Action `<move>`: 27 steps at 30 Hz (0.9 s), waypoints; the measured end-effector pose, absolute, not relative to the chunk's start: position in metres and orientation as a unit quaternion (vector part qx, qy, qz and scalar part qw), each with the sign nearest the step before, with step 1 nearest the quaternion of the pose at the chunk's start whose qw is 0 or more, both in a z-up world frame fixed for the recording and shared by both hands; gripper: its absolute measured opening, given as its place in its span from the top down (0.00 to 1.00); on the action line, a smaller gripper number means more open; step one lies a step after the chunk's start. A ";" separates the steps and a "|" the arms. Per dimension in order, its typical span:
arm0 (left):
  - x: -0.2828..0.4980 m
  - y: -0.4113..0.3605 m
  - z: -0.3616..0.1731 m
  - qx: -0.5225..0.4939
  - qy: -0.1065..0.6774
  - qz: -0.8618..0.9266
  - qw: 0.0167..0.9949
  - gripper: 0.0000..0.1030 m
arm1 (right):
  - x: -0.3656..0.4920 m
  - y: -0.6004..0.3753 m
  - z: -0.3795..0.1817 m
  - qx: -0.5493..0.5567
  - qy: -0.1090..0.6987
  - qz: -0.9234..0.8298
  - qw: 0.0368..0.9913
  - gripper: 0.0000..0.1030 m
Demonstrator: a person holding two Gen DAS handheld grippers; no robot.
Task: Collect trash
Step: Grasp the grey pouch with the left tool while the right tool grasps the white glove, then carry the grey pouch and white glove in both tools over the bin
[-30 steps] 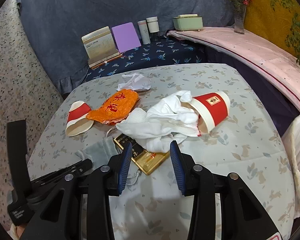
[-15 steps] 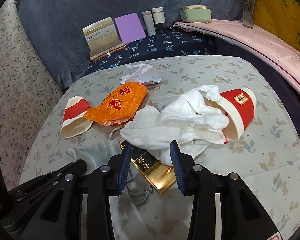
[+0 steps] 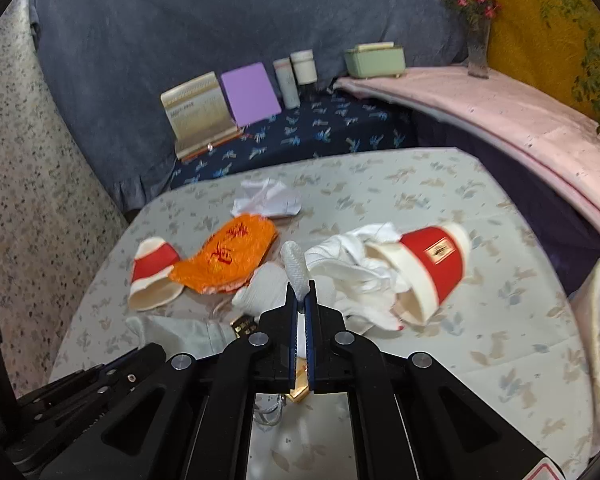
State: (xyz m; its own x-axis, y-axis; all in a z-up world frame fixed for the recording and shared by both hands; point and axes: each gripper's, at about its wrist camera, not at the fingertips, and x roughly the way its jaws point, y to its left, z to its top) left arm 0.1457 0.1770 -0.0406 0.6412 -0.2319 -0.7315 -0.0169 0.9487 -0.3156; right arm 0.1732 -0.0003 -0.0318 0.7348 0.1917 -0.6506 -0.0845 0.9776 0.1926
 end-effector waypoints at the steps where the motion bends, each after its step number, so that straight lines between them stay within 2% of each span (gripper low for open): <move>1: 0.143 0.173 -0.036 -0.147 0.416 -0.065 0.895 0.96 | 0.169 -0.004 -0.026 0.076 0.349 0.072 0.931 0.97; 15: 0.101 0.107 0.022 -0.113 0.370 -0.139 0.912 0.96 | 0.100 -0.072 0.039 0.105 0.275 0.039 0.955 0.97; 27: 0.076 0.025 0.042 -0.070 0.360 -0.214 0.905 0.96 | 0.049 -0.152 0.046 0.143 0.252 -0.031 0.956 0.97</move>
State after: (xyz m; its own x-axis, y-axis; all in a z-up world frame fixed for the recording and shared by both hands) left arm 0.0756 0.0245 0.0419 0.6493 -0.4375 -0.6221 0.3368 0.8988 -0.2806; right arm 0.0495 -0.1517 0.0456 0.8707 0.0128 -0.4916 0.1320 0.9569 0.2587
